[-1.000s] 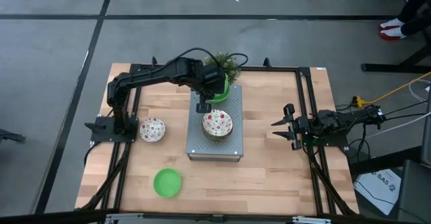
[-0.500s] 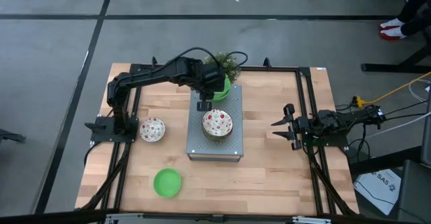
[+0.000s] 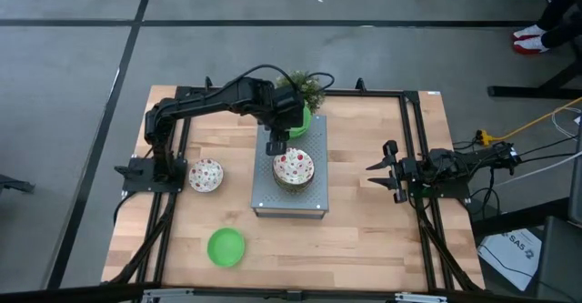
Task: Pick & Place Mini bowls
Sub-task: Stack the green bowl on the green bowl on the shelf
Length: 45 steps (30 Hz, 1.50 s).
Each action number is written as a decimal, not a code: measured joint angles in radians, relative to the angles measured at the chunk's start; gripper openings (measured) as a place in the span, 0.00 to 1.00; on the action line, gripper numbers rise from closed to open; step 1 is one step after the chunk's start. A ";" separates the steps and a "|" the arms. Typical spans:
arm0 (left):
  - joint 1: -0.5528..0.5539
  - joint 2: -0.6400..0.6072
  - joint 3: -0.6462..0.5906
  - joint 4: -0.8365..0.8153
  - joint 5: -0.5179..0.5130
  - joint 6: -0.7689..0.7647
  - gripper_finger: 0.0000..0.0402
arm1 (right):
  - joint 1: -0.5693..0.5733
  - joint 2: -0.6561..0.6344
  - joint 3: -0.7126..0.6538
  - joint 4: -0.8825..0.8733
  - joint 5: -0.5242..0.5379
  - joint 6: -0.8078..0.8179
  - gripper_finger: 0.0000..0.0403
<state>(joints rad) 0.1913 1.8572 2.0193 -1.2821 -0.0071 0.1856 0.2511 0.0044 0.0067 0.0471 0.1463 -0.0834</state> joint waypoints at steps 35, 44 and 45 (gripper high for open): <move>-0.212 -0.235 0.151 -0.289 0.047 -0.249 0.28 | 0.000 0.000 0.000 0.000 -0.006 0.000 0.37; -0.282 -0.393 -0.110 -0.286 0.025 -0.364 0.29 | 0.000 0.000 0.000 0.000 -0.008 0.000 0.37; -0.288 -0.407 -0.147 -0.283 0.025 -0.376 0.29 | 0.000 0.000 0.000 -0.001 -0.008 0.000 0.37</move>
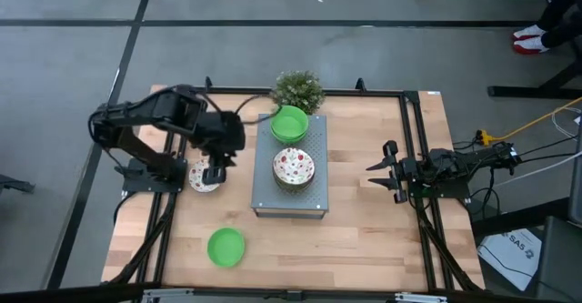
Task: Pick & Place Mini bowls
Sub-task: Stack the green bowl on the green bowl on the shelf
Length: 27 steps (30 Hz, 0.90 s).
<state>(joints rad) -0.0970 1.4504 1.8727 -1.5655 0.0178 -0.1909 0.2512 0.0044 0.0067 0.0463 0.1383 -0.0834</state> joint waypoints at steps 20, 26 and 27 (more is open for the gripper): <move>-0.329 -0.053 -0.454 0.096 0.075 0.149 0.27 | 0.000 0.000 0.000 0.000 0.000 0.000 0.37; -0.542 -0.053 -0.532 0.228 0.077 0.125 0.27 | 0.000 0.000 0.000 0.000 0.000 0.000 0.37; -0.577 -0.053 -0.546 0.256 0.074 0.114 0.27 | 0.000 0.000 0.000 0.000 0.000 0.000 0.37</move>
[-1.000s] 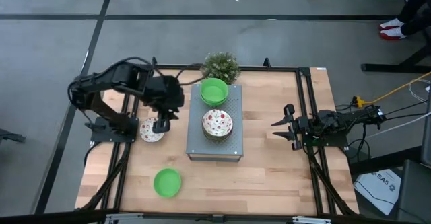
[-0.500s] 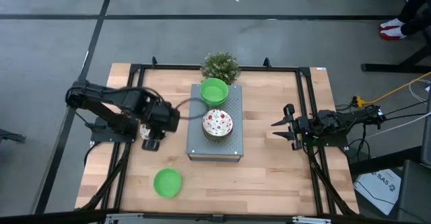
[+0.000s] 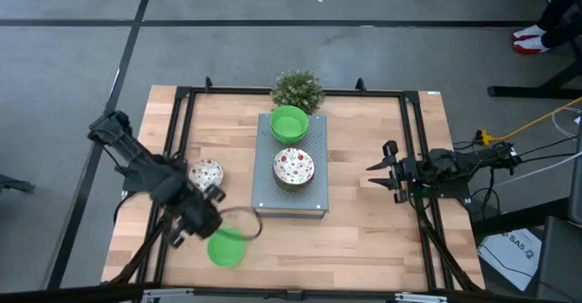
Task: Pick & Place Mini bowls
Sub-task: Stack the green bowl on the green bowl on the shelf
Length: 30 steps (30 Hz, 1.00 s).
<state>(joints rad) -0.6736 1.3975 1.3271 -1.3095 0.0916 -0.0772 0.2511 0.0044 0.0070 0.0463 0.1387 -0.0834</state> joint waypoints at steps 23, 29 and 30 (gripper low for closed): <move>-0.386 0.015 -0.294 0.583 -0.243 0.101 0.26 | 0.000 0.000 0.000 0.000 0.000 0.000 0.37; -0.378 0.067 -0.311 0.601 -0.272 0.130 0.26 | 0.000 0.000 0.000 0.000 0.000 0.000 0.37; -0.378 0.083 -0.311 0.606 -0.270 0.146 0.26 | 0.000 0.000 0.000 0.000 0.000 0.000 0.37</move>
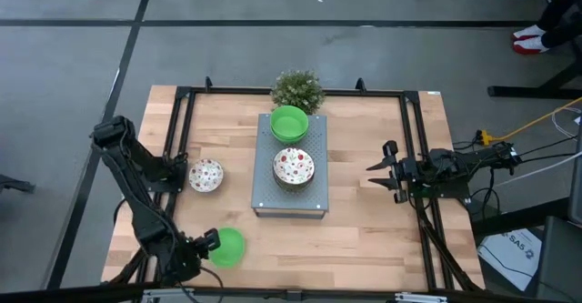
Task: Pick & Place Mini bowls
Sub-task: Stack the green bowl on the green bowl on the shelf
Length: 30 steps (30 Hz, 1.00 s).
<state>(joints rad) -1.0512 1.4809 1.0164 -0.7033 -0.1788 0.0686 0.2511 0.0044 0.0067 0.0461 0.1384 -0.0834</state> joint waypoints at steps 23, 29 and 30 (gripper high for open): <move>0.006 0.196 0.000 0.033 -0.038 -0.017 0.02 | 0.000 0.000 0.000 0.000 0.000 0.000 0.37; 0.006 0.110 0.000 0.030 -0.037 -0.114 0.01 | 0.000 0.000 0.000 0.000 0.000 0.000 0.37; 0.006 0.090 0.000 0.030 -0.037 -0.132 0.01 | 0.000 0.000 0.000 0.000 0.000 0.000 0.37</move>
<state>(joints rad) -1.0451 1.5707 1.0164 -0.6735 -0.2157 -0.0638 0.2512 0.0044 0.0067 0.0463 0.1383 -0.0834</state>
